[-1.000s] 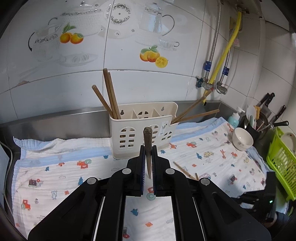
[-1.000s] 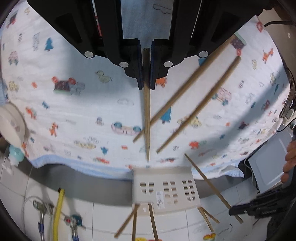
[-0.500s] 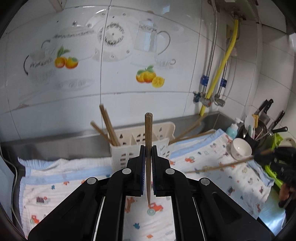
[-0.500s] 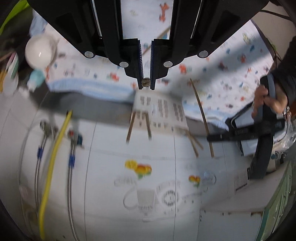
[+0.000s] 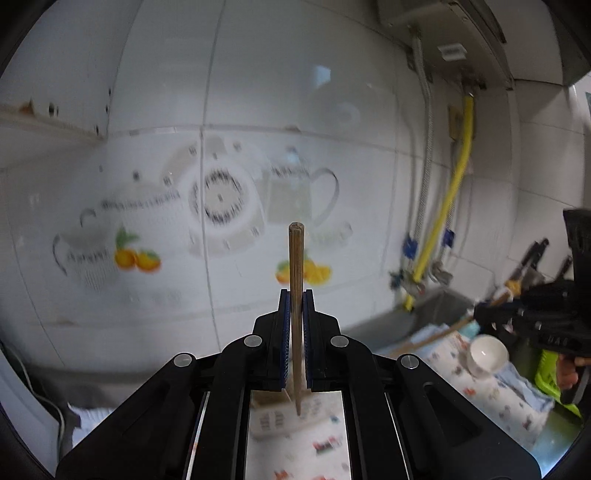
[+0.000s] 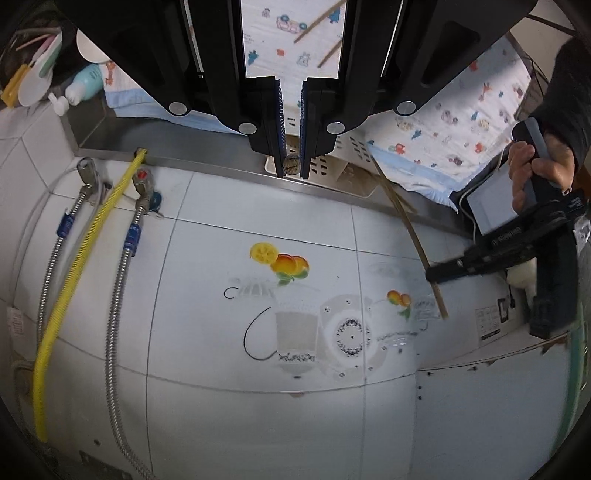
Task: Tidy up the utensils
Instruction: 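Carry both held chopsticks up over the white holder, then open both tools to drop the chopsticks into the holder, then grasp the last chopstick with the left tool while the right tool grasps one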
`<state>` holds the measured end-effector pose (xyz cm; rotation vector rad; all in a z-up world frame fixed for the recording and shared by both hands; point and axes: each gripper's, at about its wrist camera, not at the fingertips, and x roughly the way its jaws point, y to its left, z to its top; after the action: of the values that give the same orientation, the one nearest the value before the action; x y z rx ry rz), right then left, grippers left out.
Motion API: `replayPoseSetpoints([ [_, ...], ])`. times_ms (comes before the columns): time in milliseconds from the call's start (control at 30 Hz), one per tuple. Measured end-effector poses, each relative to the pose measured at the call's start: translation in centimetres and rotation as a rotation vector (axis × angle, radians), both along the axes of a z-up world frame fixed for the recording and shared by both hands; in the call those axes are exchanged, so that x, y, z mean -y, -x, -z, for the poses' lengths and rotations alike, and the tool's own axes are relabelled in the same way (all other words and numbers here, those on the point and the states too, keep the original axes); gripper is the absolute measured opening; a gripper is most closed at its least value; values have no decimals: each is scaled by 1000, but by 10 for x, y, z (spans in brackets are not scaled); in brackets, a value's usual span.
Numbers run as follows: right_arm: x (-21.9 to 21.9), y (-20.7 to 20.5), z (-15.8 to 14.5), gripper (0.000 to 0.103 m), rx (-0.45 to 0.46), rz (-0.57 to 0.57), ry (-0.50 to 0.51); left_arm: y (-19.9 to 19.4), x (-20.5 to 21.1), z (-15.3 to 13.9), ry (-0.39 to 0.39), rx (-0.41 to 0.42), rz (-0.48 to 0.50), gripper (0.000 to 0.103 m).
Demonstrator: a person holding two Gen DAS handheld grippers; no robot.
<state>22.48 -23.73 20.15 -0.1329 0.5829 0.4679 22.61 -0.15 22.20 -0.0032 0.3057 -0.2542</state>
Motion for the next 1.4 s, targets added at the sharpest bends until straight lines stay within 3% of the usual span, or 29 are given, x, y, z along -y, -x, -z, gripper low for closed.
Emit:
replayPoseSetpoints([
  [200, -9, -31, 21, 7, -72, -5, 17, -36, -1, 13, -23, -9, -58, 5],
  [367, -19, -52, 42, 7, -134, -18, 20, -62, -7, 44, -5, -77, -84, 5],
  [533, -27, -62, 57, 9, -141, -22, 30, -75, -12, 64, 12, -129, -75, 5],
  [633, -25, -57, 53, 18, -118, -23, 22, -71, -12, 64, 12, -129, -69, 9],
  [700, -22, -50, 48, 18, -102, -25, 19, -65, -13, 61, 9, -123, -68, 12],
  [900, -10, 2, 33, 20, -74, -58, -10, -21, -11, 50, 21, -113, -46, 27],
  [1033, -1, 57, 42, 21, -78, -78, -34, 21, -2, 57, -8, -124, -30, 31],
  [1200, 6, 113, 73, 21, -119, -83, -57, 69, 3, 82, -17, -182, -8, 32],
  [1400, 10, 170, 135, 21, -190, -40, -121, 114, 8, 129, 11, -268, 19, 32],
])
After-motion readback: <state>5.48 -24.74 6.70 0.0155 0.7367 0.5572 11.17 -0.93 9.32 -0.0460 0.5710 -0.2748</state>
